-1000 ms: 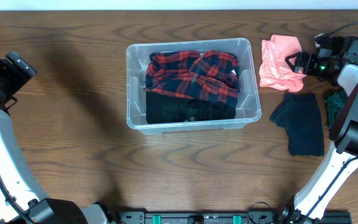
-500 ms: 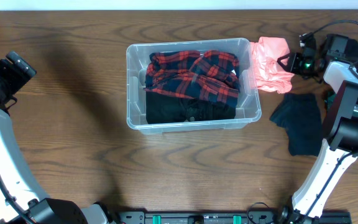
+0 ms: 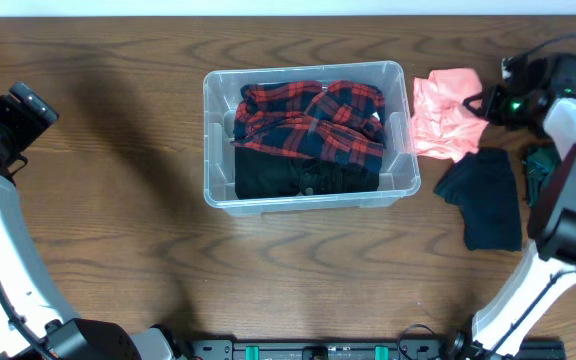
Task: Pack container
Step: 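Lift the pink shirt with the right gripper and carry it over the bin, then lower the pink shirt into the bin's left side and release it, then press the pink shirt flat with the right gripper and withdraw right, then reach the right gripper to the black folded garment and grasp it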
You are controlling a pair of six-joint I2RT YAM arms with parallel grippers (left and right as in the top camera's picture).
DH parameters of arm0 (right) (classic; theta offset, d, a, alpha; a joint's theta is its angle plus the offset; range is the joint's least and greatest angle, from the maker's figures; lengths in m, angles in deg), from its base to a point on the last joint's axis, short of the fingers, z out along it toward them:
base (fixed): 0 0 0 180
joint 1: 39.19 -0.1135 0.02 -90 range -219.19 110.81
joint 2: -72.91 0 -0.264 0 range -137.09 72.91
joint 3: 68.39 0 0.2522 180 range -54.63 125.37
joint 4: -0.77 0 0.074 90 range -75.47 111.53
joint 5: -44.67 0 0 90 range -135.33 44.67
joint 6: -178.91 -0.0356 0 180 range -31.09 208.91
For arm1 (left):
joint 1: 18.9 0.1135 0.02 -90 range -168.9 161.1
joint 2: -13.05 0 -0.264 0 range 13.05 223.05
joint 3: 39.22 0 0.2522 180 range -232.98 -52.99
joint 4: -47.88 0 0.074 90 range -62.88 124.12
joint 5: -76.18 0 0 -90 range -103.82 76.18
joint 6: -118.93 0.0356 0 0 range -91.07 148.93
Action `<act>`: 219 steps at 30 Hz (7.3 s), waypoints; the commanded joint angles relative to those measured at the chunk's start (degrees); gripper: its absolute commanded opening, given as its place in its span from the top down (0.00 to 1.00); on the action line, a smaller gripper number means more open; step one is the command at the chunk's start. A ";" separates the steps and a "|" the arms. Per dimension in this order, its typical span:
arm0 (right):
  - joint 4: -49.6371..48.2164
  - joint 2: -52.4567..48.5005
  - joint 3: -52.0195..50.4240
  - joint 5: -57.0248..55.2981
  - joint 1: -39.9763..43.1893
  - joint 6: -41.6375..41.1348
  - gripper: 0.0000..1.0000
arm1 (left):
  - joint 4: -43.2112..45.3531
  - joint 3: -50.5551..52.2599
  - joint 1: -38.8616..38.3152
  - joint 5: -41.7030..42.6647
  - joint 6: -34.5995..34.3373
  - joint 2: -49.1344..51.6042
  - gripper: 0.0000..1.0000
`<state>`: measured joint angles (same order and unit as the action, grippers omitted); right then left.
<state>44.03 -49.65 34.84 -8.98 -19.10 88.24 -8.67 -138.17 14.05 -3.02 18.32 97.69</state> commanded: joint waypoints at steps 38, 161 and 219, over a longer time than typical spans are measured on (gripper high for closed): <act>-22.84 23.65 0.52 -28.00 -47.82 -39.45 0.99 | 0.22 -0.04 0.15 0.52 0.52 0.35 0.02; 20.04 19.61 19.98 -34.38 -39.19 -6.03 0.12 | 0.22 -0.04 0.15 0.52 0.52 0.35 0.02; 1.01 -17.59 19.80 6.56 24.96 13.20 0.11 | 0.22 -0.04 0.15 0.52 0.52 0.35 0.02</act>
<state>46.23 -65.74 54.64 -4.34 6.24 102.01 -8.65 -138.17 14.05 -3.02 18.32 97.69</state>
